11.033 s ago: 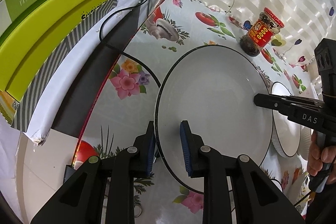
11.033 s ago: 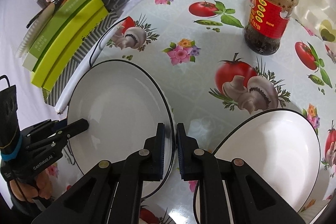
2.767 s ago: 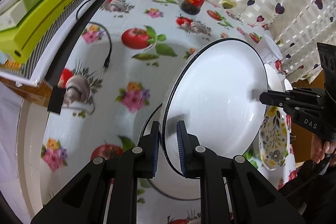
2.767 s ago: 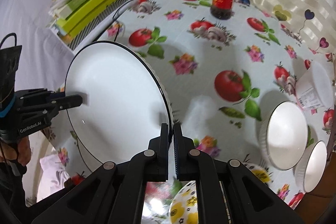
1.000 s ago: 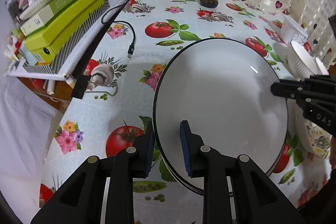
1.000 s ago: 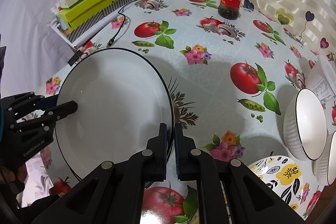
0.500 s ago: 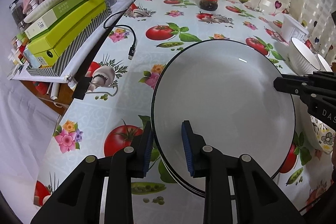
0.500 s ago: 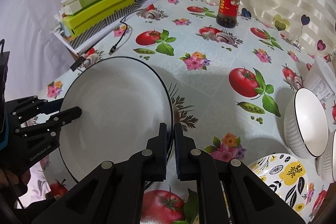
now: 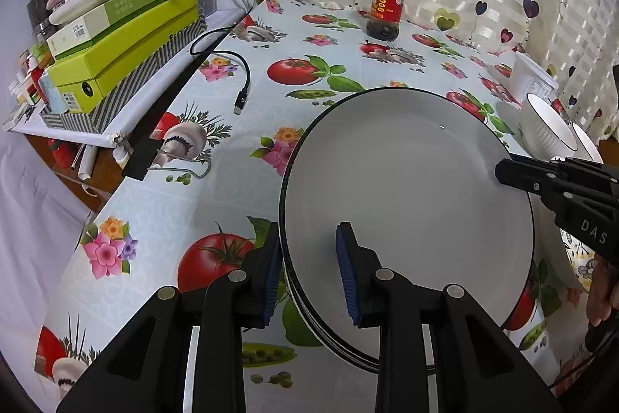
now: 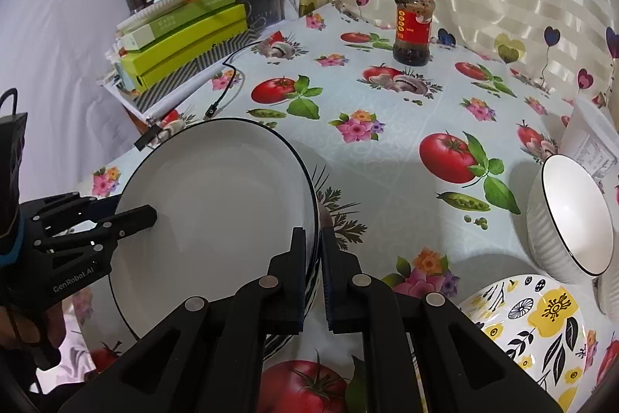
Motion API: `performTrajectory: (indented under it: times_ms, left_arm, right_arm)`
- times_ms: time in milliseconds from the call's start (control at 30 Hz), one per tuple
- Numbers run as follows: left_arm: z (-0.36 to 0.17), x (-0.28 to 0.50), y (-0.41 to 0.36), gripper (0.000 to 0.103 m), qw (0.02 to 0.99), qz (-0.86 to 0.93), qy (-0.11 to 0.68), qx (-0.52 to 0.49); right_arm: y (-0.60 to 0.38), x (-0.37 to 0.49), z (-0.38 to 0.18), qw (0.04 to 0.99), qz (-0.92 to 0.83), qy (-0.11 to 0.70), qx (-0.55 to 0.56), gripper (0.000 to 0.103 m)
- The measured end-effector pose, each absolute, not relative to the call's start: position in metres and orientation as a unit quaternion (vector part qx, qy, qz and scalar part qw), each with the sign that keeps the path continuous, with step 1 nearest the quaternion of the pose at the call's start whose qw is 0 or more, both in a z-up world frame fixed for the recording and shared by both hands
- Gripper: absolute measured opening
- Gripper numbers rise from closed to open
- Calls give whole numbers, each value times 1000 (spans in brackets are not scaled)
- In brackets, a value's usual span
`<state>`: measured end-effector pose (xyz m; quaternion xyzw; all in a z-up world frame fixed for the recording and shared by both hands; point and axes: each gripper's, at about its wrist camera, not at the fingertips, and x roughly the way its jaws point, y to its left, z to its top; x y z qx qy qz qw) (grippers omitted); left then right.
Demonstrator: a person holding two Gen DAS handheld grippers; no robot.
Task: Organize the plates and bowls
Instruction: 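Open the right gripper while the left gripper opens and withdraws from the plate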
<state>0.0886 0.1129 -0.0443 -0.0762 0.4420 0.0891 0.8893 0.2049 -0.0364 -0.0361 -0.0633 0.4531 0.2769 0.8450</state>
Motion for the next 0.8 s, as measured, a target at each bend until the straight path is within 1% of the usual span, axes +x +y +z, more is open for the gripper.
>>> performTrajectory:
  times_ms: [100, 167, 200, 233, 400, 600, 633, 667, 700, 800]
  left_arm:
    - [-45, 87, 114, 29, 890, 87, 439, -84]
    - [-46, 86, 114, 29, 892, 88, 436, -83]
    - [-46, 86, 113, 29, 892, 90, 435, -81]
    - [-46, 86, 112, 29, 892, 91, 436, -78]
    - [-45, 85, 111, 29, 893, 94, 433, -77]
    - [-39, 85, 132, 29, 900, 105, 410, -102]
    - [-37, 88, 136, 29, 901, 106, 406, -107]
    - [-34, 92, 141, 29, 903, 104, 401, -113]
    - [-33, 98, 146, 29, 904, 95, 398, -124]
    - [-29, 116, 150, 29, 904, 79, 398, -133]
  right_arm:
    - [-34, 203, -37, 846, 275, 451, -71, 12]
    - [-33, 202, -40, 844, 276, 454, -77, 19]
    - [-31, 202, -42, 844, 274, 454, -80, 20]
    - [-30, 201, -43, 844, 273, 454, -86, 23]
    - [-25, 195, -41, 848, 275, 441, -101, 24]
    - [-41, 202, -31, 862, 272, 425, -56, 24]
    - [-43, 204, -30, 864, 270, 422, -46, 20]
    - [-45, 207, -29, 867, 270, 418, -33, 7]
    - [-46, 210, -29, 864, 279, 420, -21, 4]
    - [-38, 212, -28, 867, 274, 415, -31, 4]
